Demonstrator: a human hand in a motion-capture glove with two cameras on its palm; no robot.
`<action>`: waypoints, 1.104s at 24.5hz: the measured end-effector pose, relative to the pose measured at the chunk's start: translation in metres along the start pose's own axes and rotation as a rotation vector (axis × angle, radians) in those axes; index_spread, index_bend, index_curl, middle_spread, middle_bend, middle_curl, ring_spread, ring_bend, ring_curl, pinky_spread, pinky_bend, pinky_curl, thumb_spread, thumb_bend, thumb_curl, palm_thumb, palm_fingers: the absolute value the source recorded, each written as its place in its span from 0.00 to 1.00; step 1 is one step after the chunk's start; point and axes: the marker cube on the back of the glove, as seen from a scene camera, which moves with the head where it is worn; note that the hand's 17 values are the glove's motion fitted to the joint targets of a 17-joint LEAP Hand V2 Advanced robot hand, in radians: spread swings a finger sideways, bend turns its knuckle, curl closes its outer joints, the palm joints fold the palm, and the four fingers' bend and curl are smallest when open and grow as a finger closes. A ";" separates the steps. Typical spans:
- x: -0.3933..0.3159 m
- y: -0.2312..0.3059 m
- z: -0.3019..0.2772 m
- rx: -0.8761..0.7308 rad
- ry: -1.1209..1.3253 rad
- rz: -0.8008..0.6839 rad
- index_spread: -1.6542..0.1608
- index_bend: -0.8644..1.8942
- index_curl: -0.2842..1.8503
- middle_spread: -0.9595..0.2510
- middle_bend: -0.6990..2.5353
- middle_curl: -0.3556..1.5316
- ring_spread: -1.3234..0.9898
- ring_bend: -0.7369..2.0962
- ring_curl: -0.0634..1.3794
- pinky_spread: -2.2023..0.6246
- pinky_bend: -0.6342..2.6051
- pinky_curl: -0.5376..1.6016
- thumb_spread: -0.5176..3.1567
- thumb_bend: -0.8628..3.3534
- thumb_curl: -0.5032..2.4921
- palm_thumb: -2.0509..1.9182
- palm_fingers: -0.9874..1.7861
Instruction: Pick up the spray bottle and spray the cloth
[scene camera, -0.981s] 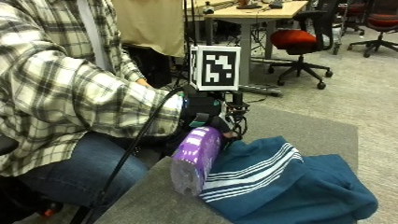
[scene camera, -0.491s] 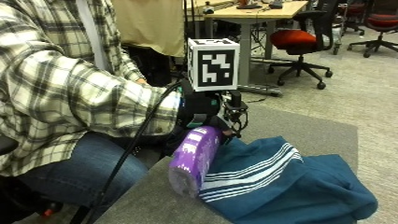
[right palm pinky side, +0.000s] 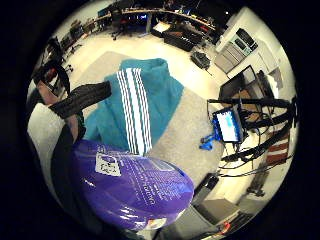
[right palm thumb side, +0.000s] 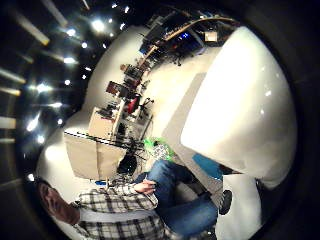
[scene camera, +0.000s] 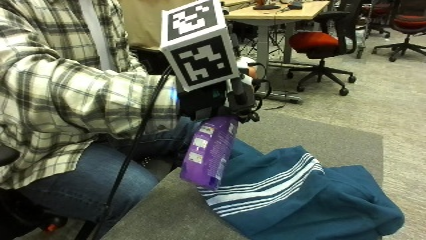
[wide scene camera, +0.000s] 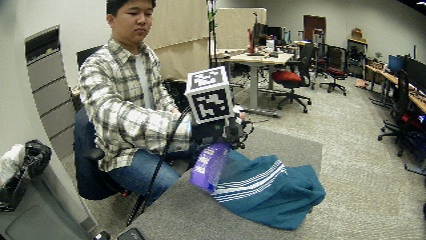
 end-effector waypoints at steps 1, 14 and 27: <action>0.000 0.000 -0.007 0.030 -0.039 0.005 0.75 0.37 0.37 0.65 0.37 0.47 0.48 0.47 0.38 0.72 0.36 0.43 0.19 0.20 0.44 0.79 0.80; -0.010 0.012 -0.063 0.321 -0.453 0.010 0.75 0.37 0.37 0.65 0.37 0.47 0.48 0.47 0.38 0.72 0.36 0.43 0.19 0.20 0.44 0.79 0.80; -0.028 -0.007 -0.045 0.358 -0.665 -0.070 0.75 0.37 0.38 0.65 0.37 0.47 0.48 0.47 0.38 0.72 0.36 0.43 0.19 0.20 0.44 0.79 0.80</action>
